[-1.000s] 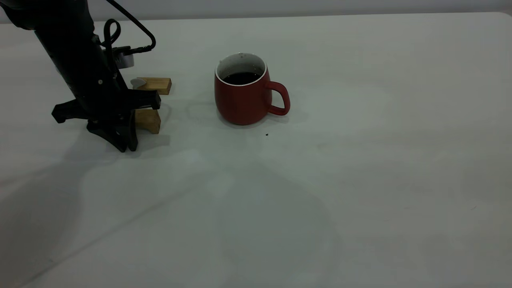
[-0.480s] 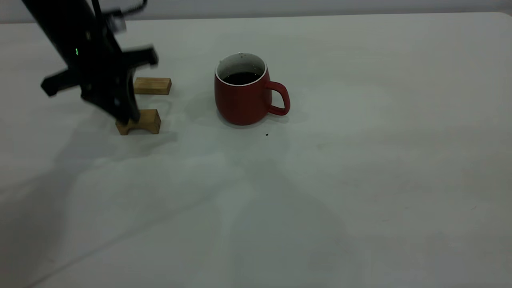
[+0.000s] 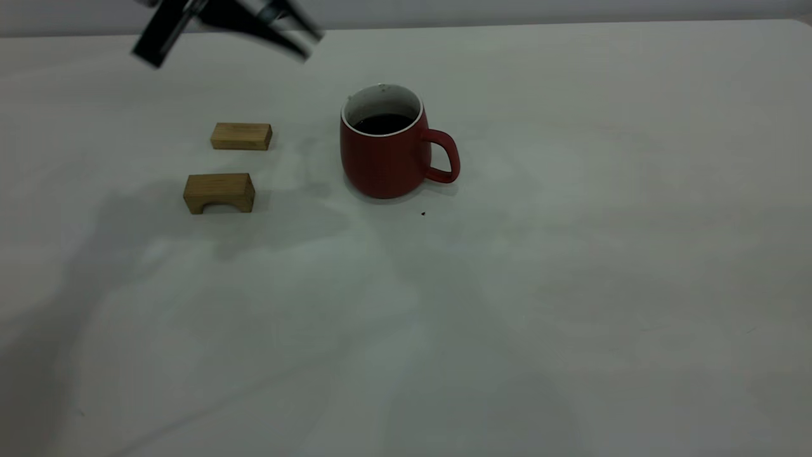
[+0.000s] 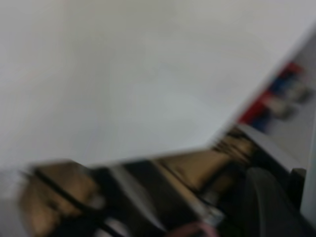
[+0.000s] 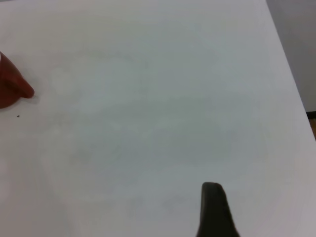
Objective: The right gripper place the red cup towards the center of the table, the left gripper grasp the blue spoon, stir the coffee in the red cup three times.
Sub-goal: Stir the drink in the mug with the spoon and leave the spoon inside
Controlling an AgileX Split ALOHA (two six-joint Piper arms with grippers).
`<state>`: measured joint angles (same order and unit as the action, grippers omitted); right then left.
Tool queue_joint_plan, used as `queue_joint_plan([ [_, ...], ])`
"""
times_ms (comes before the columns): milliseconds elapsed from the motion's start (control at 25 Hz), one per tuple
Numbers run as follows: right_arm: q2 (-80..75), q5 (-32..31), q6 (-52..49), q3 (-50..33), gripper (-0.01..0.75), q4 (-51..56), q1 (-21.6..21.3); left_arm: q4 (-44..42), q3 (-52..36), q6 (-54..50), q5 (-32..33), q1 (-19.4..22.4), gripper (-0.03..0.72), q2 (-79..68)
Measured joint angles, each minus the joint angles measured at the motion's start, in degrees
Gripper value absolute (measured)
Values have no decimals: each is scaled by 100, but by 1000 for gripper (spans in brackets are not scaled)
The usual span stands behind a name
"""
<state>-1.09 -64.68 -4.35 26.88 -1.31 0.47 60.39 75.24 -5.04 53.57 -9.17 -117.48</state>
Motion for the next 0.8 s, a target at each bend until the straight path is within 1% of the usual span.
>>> queue_joint_plan([
  [200, 0, 0, 0, 0, 541, 0, 0, 1748, 0, -80, 369, 0, 127, 0],
  [320, 0, 0, 0, 0, 541, 0, 0, 2488, 0, -177, 555, 0, 127, 0],
  [400, 0, 0, 0, 0, 541, 0, 0, 2669, 0, -380, 683, 0, 127, 0],
  [480, 0, 0, 0, 0, 541, 0, 0, 2676, 0, -694, 767, 0, 127, 0],
  [640, 0, 0, 0, 0, 541, 0, 0, 2713, 0, -2061, 753, -90, 127, 0],
  [720, 0, 0, 0, 0, 541, 0, 0, 2807, 0, -2857, 641, -201, 127, 0],
  [800, 0, 0, 0, 0, 541, 0, 0, 2898, 0, -3391, 468, -312, 127, 0],
])
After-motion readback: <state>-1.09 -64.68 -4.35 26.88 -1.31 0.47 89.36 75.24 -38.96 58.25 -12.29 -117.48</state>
